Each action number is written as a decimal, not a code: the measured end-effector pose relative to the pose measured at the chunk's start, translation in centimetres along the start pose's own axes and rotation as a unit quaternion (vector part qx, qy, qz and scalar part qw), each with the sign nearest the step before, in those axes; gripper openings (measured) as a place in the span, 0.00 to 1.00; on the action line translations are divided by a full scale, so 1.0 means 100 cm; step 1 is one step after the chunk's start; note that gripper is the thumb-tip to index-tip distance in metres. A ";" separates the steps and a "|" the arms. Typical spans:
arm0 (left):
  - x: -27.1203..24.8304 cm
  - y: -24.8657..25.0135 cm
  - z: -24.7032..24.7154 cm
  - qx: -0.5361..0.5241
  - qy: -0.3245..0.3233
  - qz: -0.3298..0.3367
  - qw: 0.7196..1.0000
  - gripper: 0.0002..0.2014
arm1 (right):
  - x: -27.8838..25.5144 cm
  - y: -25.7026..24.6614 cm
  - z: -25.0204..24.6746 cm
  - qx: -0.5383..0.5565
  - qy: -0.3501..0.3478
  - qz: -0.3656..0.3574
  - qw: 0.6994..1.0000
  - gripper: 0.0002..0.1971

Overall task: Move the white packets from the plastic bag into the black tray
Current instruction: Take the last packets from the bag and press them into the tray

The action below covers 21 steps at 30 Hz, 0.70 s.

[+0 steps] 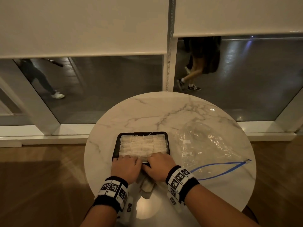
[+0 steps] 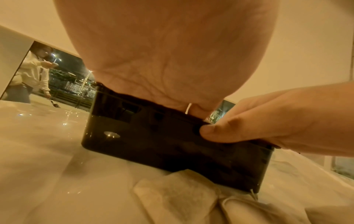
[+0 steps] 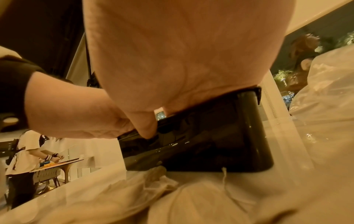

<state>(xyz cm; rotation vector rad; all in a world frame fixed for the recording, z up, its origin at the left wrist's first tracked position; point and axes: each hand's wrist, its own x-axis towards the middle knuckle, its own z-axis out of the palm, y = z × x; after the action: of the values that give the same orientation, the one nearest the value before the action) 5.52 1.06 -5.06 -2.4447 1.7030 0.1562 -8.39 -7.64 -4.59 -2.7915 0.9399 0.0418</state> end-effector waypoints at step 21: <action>-0.036 -0.001 -0.040 -0.381 0.170 -0.021 0.909 0.03 | -0.048 0.035 -0.043 0.316 0.198 0.103 0.922 0.06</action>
<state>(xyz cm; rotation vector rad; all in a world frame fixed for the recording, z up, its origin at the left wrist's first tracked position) 4.31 3.66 -0.51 -3.2197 2.0042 0.5011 -14.48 -8.37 -0.54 -2.1215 1.0843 -0.6918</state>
